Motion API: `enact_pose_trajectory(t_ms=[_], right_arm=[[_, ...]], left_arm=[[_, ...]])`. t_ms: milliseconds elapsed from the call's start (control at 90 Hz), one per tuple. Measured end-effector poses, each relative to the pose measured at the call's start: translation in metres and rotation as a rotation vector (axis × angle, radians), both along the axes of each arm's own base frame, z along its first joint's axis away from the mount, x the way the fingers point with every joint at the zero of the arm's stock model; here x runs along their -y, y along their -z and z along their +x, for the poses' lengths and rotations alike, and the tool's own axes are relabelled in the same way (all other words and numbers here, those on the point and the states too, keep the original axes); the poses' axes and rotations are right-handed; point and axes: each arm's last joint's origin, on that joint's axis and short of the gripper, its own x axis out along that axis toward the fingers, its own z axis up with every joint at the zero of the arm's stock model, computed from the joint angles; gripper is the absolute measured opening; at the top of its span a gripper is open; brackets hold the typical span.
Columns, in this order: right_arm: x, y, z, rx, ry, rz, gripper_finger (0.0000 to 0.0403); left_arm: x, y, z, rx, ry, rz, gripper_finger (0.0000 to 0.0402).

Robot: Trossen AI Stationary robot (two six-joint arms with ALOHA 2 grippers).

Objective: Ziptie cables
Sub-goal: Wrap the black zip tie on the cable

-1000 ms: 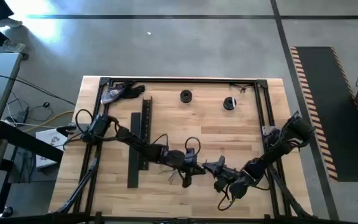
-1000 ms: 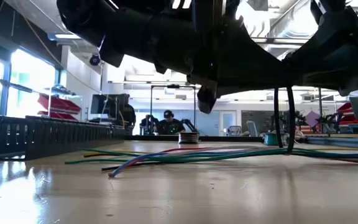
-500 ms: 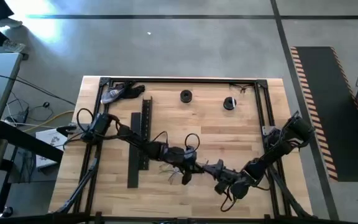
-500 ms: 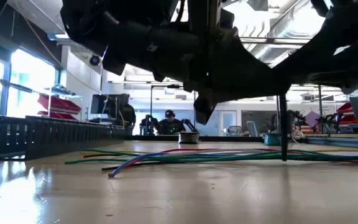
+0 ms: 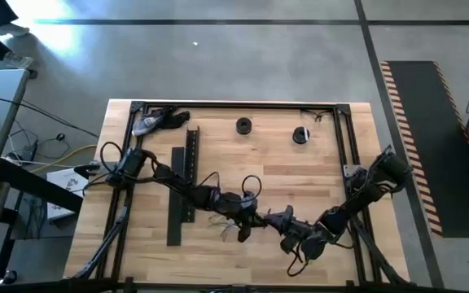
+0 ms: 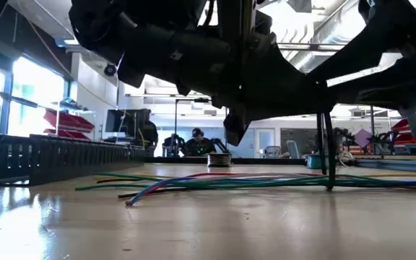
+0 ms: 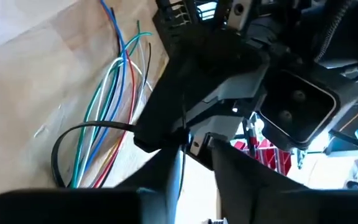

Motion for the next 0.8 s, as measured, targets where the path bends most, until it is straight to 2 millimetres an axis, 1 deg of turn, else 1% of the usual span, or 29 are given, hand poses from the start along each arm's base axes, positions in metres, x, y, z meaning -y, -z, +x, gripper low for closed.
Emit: enact_pose_trajectory(t_ms=[67,156,567,678,800], right_arm=[[0.001,0.000,0.000,0.005,0.018,-0.005,0.0114],[0.004,0.001,0.001,0.003,0.035,0.007,0.0120],[0.018,0.012,0.002,-0.025,0.143,0.123,0.0120],[0.021,0.013,0.004,-0.031,0.146,0.158,0.0103],[0.022,0.014,0.005,-0.048,0.143,0.156,0.0054]], left_arm=[[0.000,0.000,0.000,0.002,0.001,0.000,0.0000],[0.000,-0.001,0.000,0.009,0.005,0.005,0.0000],[0.001,-0.001,0.000,0.009,0.009,0.006,0.0000],[0.001,-0.001,0.000,0.008,0.011,0.005,0.0000],[0.001,-0.001,0.000,0.007,0.019,0.002,0.0000]])
